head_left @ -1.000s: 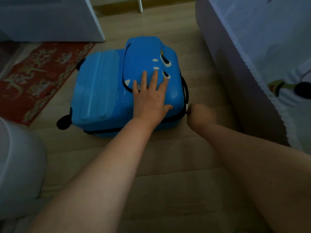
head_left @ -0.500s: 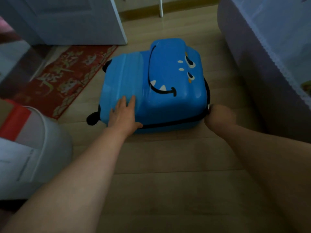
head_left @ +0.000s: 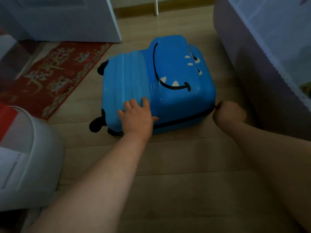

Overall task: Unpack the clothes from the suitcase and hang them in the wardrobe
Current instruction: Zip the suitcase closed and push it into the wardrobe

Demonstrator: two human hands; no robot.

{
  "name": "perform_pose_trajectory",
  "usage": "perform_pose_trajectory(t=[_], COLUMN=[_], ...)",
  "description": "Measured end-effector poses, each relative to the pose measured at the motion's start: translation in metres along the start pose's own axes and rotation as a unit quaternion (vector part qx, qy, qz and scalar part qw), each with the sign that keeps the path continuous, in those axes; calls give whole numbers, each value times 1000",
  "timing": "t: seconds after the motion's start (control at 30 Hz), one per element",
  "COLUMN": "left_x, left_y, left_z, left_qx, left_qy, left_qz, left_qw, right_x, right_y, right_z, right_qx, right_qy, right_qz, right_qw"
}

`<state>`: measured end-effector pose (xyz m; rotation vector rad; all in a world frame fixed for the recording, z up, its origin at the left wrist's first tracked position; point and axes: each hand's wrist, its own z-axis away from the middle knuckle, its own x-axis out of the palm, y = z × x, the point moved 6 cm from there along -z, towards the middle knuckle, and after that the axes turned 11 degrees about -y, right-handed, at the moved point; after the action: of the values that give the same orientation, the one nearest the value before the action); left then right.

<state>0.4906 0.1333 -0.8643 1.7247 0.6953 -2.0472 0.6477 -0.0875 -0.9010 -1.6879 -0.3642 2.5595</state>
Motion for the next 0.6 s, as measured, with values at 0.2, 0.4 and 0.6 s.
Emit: perform_pose_trajectory(t=[0.2,0.4,0.6], left_x=[1,3,1], left_y=[-1,4,-2], left_z=[-4,-7,-6], left_qx=[2,6,16], left_qy=[-7,-19,-21], left_qz=[10,26,33], left_qw=[1000,999,999], right_x=[6,21,28], right_y=[5,4,7], right_z=[10,29,33], right_qx=[14,44,68], right_qy=[6,9,9], right_qz=[-28,-70,-115], right_qw=[999,997,991])
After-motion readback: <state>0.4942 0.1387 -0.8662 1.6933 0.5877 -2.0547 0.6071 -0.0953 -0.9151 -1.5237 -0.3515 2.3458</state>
